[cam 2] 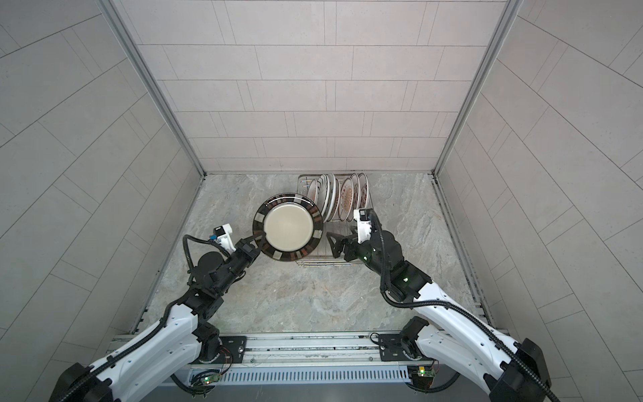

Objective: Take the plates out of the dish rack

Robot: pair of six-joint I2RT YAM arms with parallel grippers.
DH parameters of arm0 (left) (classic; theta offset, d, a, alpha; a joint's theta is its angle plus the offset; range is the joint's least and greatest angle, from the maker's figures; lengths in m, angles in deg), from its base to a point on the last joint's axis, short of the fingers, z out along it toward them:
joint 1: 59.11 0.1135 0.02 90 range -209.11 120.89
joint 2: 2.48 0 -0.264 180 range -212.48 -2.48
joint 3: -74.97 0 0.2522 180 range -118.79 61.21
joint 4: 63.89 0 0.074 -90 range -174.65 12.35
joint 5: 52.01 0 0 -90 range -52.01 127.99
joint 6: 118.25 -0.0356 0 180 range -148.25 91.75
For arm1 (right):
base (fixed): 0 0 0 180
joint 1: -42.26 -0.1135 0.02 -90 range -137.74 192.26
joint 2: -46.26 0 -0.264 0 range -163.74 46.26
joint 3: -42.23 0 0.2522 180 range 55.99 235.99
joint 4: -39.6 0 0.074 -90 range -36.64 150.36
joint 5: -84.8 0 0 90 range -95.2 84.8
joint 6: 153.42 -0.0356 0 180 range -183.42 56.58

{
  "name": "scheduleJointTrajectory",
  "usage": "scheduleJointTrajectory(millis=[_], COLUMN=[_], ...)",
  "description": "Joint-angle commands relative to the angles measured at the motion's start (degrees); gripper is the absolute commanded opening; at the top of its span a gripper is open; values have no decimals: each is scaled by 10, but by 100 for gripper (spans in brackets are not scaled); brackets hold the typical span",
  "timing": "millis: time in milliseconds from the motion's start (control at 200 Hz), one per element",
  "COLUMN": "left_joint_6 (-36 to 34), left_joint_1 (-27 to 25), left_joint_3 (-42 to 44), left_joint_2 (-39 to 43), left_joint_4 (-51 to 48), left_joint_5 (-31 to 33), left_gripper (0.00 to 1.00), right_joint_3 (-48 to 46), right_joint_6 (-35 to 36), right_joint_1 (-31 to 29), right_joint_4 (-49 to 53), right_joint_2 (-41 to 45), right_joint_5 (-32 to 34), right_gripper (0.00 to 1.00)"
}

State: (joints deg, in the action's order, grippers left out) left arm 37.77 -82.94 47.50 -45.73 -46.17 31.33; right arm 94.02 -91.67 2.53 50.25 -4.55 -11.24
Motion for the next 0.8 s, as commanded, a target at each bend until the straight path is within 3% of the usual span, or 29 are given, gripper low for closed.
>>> scheduleJointTrajectory(millis=[0, 360, 570, 791], left_joint_6=[44, 74, 90, 81], left_joint_1=[27, 112, 151, 163], left_joint_3=[-8, 15, 25, 23], left_joint_2=[26, 41, -30, -82], left_joint_4=[89, 52, 129, 132], left_joint_5=[17, 84, 61, 105], left_gripper=[0, 0, 0, 0], right_joint_3=[42, 111, 149, 212], right_joint_6=[85, 119, 129, 120], right_joint_1=[-47, -123, -155, -167], right_joint_4=[27, 11, 7, 4], right_joint_2=[-15, -134, -192, -261], right_joint_5=[42, 52, 57, 36], right_gripper=[100, 98, 97, 96])
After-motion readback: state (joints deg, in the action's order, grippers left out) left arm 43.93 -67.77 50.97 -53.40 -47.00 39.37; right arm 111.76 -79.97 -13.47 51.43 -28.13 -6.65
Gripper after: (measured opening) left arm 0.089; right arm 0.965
